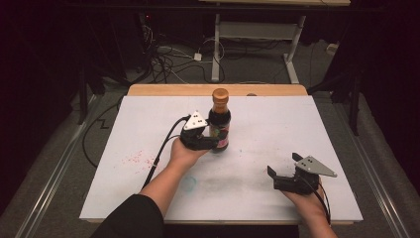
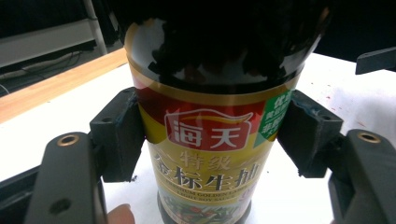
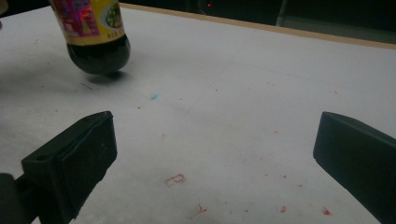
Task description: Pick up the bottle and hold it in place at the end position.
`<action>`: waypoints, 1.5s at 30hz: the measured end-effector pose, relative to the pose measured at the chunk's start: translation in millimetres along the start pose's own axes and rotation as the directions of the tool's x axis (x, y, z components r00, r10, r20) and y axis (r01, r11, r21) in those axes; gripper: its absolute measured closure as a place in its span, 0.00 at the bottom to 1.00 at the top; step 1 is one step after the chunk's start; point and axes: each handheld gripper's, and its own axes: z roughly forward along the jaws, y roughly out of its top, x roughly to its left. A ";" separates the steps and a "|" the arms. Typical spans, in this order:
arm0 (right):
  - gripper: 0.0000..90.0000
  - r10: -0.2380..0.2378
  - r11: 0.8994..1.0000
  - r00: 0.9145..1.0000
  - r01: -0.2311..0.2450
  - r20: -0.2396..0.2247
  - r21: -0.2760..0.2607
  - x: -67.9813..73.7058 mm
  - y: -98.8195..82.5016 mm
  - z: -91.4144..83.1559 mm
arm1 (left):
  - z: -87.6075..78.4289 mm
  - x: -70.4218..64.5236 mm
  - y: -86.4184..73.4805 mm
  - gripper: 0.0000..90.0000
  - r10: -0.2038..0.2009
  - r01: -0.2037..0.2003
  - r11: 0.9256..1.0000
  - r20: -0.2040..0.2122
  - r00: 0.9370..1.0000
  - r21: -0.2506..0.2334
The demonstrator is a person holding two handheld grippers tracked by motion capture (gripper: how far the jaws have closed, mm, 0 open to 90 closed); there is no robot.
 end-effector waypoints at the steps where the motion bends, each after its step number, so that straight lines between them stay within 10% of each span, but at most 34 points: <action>1: 0.00 0.002 1.000 1.000 -0.002 -0.004 -0.002 -0.1 0.2 0.0 | 2.7 0.7 -1.8 0.32 -0.001 0.001 1.000 0.007 1.000 0.002; 9: 0.00 -0.005 1.000 1.000 0.004 -0.015 -0.005 1.6 1.1 1.7 | 14.0 4.5 -14.4 0.32 0.000 0.000 1.000 0.000 1.000 0.018; 19: 0.00 0.016 1.000 1.000 -0.016 -0.026 0.006 2.1 0.3 6.1 | 7.3 14.9 -14.6 0.31 -0.008 0.005 0.999 0.089 0.996 0.033; 30: 0.03 0.012 1.000 0.999 -0.011 -0.037 0.015 7.2 2.9 6.8 | 10.8 5.8 -14.4 0.24 -0.059 0.059 0.998 -0.014 0.998 0.031; 45: 0.40 -0.019 0.999 0.993 0.014 -0.117 -0.039 18.1 47.1 28.8 | 11.3 3.7 -10.8 0.30 -0.046 0.046 0.999 -0.020 0.999 0.019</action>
